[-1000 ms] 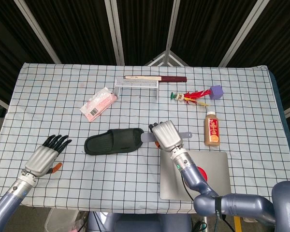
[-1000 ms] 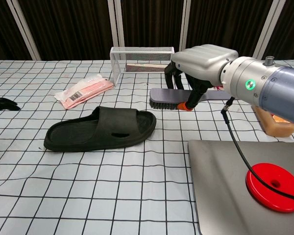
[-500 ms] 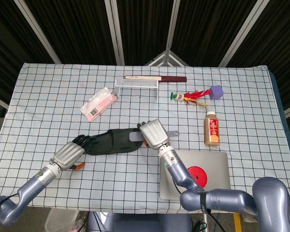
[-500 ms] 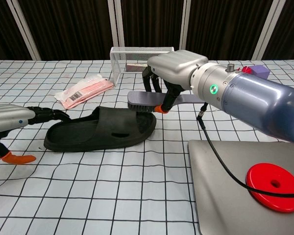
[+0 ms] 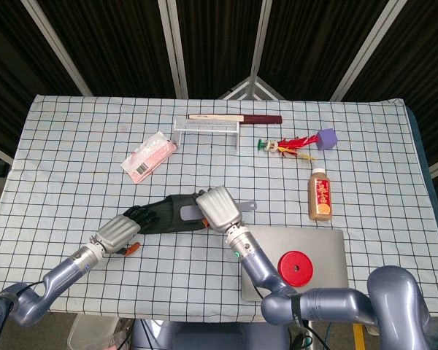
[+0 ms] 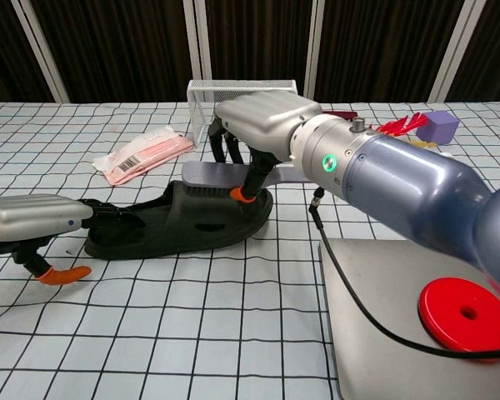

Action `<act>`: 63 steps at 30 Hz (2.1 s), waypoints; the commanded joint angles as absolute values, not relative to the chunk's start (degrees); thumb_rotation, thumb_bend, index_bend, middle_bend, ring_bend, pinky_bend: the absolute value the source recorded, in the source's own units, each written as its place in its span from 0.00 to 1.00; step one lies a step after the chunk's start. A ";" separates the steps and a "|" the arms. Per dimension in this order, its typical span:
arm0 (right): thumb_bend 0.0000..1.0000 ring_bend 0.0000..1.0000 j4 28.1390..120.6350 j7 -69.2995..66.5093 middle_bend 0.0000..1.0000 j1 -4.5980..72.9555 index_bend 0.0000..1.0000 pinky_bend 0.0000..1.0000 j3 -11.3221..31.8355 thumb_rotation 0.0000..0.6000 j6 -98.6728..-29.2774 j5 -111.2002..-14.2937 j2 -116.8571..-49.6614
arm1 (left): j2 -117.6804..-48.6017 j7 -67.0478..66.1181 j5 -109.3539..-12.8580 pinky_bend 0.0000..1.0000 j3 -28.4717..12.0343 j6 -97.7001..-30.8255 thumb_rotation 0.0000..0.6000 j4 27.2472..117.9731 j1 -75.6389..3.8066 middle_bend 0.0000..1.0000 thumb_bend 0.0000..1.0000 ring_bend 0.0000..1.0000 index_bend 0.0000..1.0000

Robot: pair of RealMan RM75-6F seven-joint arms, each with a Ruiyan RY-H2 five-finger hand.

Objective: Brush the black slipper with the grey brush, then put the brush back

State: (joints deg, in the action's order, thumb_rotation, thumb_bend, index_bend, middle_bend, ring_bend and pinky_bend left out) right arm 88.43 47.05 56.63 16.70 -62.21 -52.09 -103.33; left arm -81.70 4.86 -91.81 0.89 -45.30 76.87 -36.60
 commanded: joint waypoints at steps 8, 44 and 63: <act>0.76 0.59 89.84 48.23 0.76 57.91 0.81 0.67 15.92 1.00 -63.58 -53.41 -106.26 | -81.65 5.51 -91.91 0.00 1.51 -45.06 1.00 76.60 -38.07 0.05 0.69 0.00 0.06; 0.77 0.59 74.55 44.31 0.76 56.19 0.81 0.67 13.89 1.00 -63.78 -58.20 -111.32 | -82.87 -7.30 -83.83 0.00 1.41 -43.21 0.87 77.14 -38.90 0.05 0.69 0.00 0.00; 0.77 0.59 69.50 51.37 0.76 54.66 0.81 0.64 14.36 1.00 -65.77 -56.56 -114.66 | -84.21 -8.83 -81.21 0.00 1.55 -43.07 0.78 74.90 -39.27 0.02 0.69 0.00 0.00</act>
